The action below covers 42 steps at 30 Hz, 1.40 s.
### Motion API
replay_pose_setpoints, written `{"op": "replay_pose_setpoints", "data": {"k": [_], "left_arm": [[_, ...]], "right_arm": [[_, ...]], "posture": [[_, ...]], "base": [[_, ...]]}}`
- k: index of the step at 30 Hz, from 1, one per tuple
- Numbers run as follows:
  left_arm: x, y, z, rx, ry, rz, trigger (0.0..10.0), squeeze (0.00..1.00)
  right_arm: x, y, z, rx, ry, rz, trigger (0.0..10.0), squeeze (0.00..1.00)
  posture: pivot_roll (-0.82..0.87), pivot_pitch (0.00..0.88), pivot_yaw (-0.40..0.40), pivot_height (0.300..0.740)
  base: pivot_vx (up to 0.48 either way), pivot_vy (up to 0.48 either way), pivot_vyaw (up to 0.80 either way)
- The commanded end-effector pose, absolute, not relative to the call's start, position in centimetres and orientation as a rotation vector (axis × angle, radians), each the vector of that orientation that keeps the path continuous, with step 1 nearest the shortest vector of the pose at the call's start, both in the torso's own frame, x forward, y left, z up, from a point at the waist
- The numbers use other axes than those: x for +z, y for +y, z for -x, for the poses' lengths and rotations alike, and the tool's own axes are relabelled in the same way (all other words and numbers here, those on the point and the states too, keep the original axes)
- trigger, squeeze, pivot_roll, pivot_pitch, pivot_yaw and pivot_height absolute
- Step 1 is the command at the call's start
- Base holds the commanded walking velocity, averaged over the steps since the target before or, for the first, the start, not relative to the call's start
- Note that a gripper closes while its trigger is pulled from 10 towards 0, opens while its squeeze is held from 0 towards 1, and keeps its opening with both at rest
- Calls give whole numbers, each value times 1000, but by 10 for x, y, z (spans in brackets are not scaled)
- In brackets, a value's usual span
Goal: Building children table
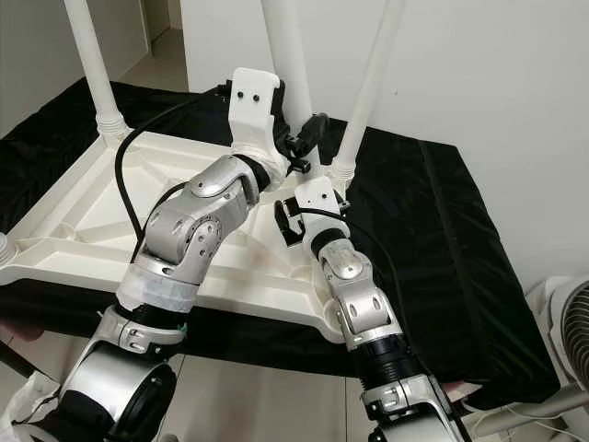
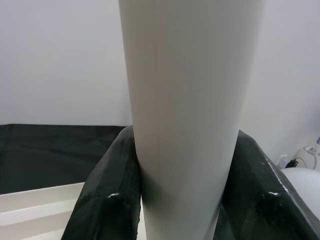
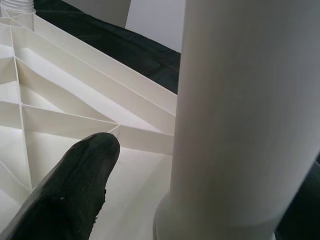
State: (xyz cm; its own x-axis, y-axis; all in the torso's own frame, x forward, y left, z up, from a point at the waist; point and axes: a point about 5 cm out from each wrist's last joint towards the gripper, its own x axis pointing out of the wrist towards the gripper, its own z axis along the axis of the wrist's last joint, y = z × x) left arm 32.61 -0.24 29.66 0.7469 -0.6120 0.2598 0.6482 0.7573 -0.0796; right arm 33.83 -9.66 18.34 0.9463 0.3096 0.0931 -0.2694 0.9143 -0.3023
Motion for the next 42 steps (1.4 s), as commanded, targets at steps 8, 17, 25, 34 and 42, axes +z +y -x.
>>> {"op": "replay_pose_setpoints", "data": {"k": [8, 17, 25, 34, 42], "left_arm": [[301, -12, -317, -731, -232, 175, 10000, 0], [302, -13, -316, -735, -233, 173, 10000, 0], [305, -13, -314, -741, -247, 172, 10000, 0], [308, -15, -310, -774, -272, 167, 10000, 0], [309, -15, -308, -799, -280, 200, 10000, 1000]], "right_arm": [[189, -102, -343, 261, -194, 305, 6588, 0], [189, -104, -345, 247, -195, 287, 0, 0], [186, -108, -347, 203, -178, 260, 0, 0], [187, -111, -349, 173, -180, 259, 0, 0], [184, -108, -349, 178, -157, 222, 10000, 0]], "posture": [[-14, 2, -115, 740], [-14, 3, -113, 740], [-13, 1, -113, 740], [-14, 0, -112, 740], [-13, 0, -112, 740]], "base": [[0, 0, 0], [0, 0, 0], [0, 0, 0], [0, 0, 0], [0, 0, 0]]}}
